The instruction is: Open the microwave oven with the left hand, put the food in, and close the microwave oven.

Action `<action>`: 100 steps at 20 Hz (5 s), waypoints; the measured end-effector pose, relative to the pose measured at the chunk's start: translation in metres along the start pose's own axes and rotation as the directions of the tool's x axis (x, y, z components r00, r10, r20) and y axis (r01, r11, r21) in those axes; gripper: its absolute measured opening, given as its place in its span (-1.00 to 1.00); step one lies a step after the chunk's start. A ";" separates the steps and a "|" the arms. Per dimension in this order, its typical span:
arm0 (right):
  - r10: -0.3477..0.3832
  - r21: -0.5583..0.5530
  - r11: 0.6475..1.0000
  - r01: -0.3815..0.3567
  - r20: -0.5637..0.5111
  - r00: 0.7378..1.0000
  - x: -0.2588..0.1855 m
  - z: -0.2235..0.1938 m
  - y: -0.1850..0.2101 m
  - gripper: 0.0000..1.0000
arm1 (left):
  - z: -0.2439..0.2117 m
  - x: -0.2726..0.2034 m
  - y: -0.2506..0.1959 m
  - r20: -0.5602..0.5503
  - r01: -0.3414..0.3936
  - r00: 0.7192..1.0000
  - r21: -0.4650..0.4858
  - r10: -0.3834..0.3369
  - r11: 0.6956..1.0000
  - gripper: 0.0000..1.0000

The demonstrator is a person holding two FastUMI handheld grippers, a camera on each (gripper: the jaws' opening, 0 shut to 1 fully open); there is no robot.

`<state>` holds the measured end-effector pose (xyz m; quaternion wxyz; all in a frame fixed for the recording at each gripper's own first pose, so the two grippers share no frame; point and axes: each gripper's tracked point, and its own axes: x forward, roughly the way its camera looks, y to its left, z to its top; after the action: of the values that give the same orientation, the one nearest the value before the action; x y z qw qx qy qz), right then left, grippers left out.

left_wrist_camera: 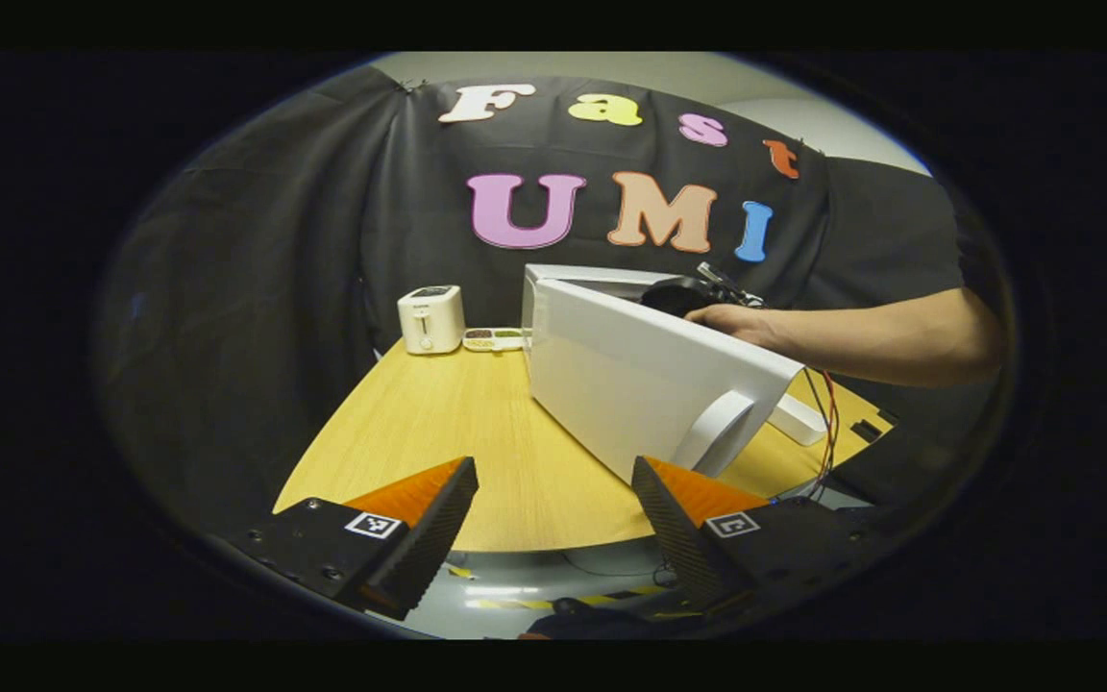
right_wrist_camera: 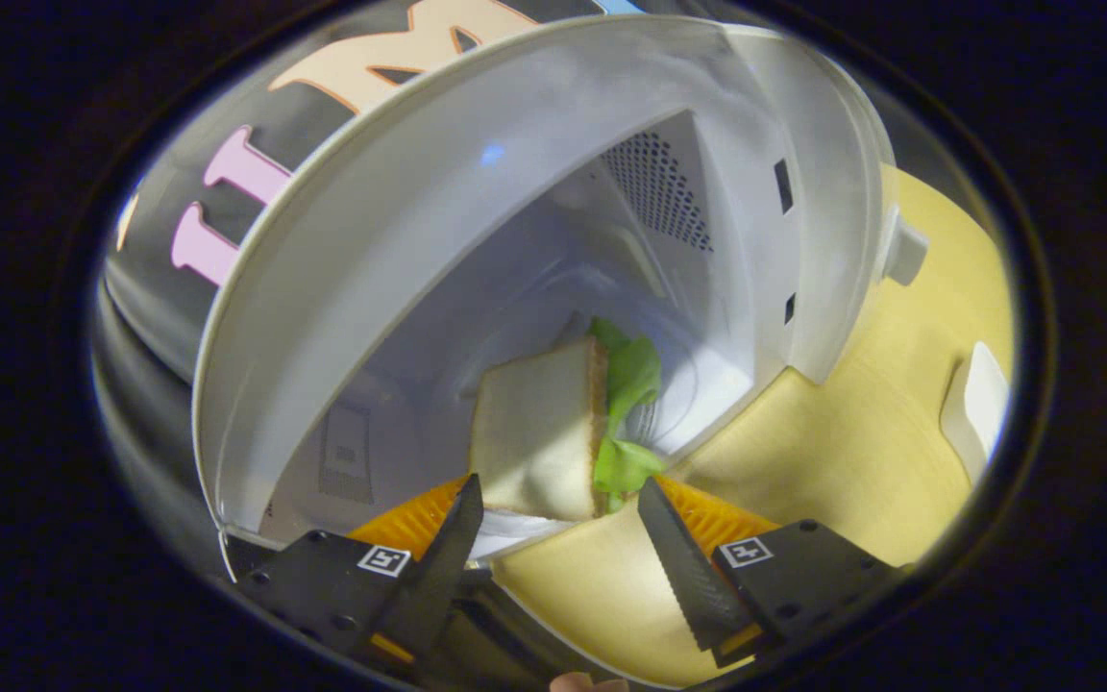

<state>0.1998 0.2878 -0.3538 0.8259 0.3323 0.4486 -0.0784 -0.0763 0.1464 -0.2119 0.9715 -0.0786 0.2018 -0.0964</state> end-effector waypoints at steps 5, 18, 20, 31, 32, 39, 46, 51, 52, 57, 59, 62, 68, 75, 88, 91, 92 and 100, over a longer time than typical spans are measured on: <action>0.091 -0.143 0.987 -0.076 0.103 0.991 -0.046 0.032 -0.012 0.99 | 0.017 0.016 -0.007 0.016 0.002 1.000 0.032 -0.002 0.999 0.97; 0.321 -0.526 0.840 -0.131 0.288 0.902 -0.170 0.080 -0.054 0.99 | 0.038 0.053 -0.050 0.012 -0.025 1.000 0.161 0.023 0.987 -0.99; 0.360 -0.599 0.794 -0.104 0.325 0.874 -0.188 0.089 -0.059 0.80 | 0.041 0.056 -0.056 0.021 -0.033 0.999 0.182 0.030 0.983 -1.00; 0.500 -0.820 0.569 0.056 0.400 0.768 -0.279 0.106 -0.087 1.00 | 0.049 0.080 -0.102 0.009 -0.011 1.000 0.208 0.010 0.978 -0.99; 0.502 -0.815 0.576 0.059 0.410 0.762 -0.285 0.112 -0.092 0.94 | 0.050 0.084 -0.109 0.007 -0.001 1.000 0.208 0.000 0.978 -0.99; 0.485 -0.782 0.616 0.098 0.475 0.734 -0.314 0.137 -0.124 0.94 | 0.056 0.122 -0.150 -0.020 0.076 0.997 0.285 -0.073 0.956 -0.99; 0.442 -0.747 0.652 0.127 0.511 0.738 -0.325 0.138 -0.153 0.94 | 0.064 0.161 -0.181 -0.037 0.144 0.990 0.257 -0.139 0.956 -1.00; 0.425 -0.726 0.678 0.119 0.519 0.741 -0.335 0.135 -0.164 1.00 | 0.076 0.184 -0.189 -0.023 0.141 0.990 0.240 -0.140 0.961 -1.00; 0.420 -0.724 0.679 0.121 0.519 0.745 -0.335 0.134 -0.168 0.94 | 0.078 0.189 -0.192 -0.022 0.144 0.989 0.239 -0.143 0.960 -0.99; 0.405 -0.716 0.683 0.142 0.533 0.743 -0.345 0.139 -0.180 0.94 | 0.090 0.209 -0.200 -0.009 0.150 0.988 0.244 -0.153 0.958 -0.99; 0.401 -0.709 0.690 0.144 0.541 0.739 -0.349 0.141 -0.183 0.94 | 0.090 0.216 -0.203 -0.010 0.158 0.987 0.243 -0.161 0.957 -0.99; 0.399 -0.701 0.699 0.142 0.547 0.736 -0.353 0.143 -0.184 0.94 | 0.096 0.226 -0.204 -0.011 0.154 0.988 0.245 -0.156 0.957 -0.95; 0.409 -0.703 0.697 0.141 0.551 0.728 -0.362 0.148 -0.182 0.94 | 0.109 0.246 -0.207 0.005 0.142 0.989 0.243 -0.148 0.960 -0.99; 0.395 -0.679 0.720 0.145 0.573 0.718 -0.369 0.152 -0.190 0.94 | 0.120 0.273 -0.205 0.015 0.133 0.990 0.273 -0.143 0.953 -0.99; 0.374 -0.644 0.756 0.118 0.573 0.729 -0.365 0.153 -0.187 0.94 | 0.127 0.301 -0.202 0.020 0.090 0.995 0.231 -0.097 0.969 -1.00; 0.367 -0.634 0.765 0.117 0.578 0.729 -0.364 0.155 -0.190 0.94 | 0.125 0.302 -0.202 0.014 0.086 0.996 0.228 -0.091 0.970 -1.00; 0.365 -0.630 0.768 0.117 0.581 0.728 -0.365 0.157 -0.190 0.94 | 0.128 0.303 -0.201 0.019 0.083 0.996 0.230 -0.090 0.970 -0.99; 0.362 -0.630 0.767 0.126 0.586 0.725 -0.361 0.170 -0.192 0.93 | 0.147 0.323 -0.196 0.082 -0.023 0.997 0.250 0.002 0.968 -0.99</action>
<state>0.0238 -0.0251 -0.0954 0.9956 0.0136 0.0914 0.0174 0.2437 -0.0980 -0.1633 0.9816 0.0424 0.1489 -0.1117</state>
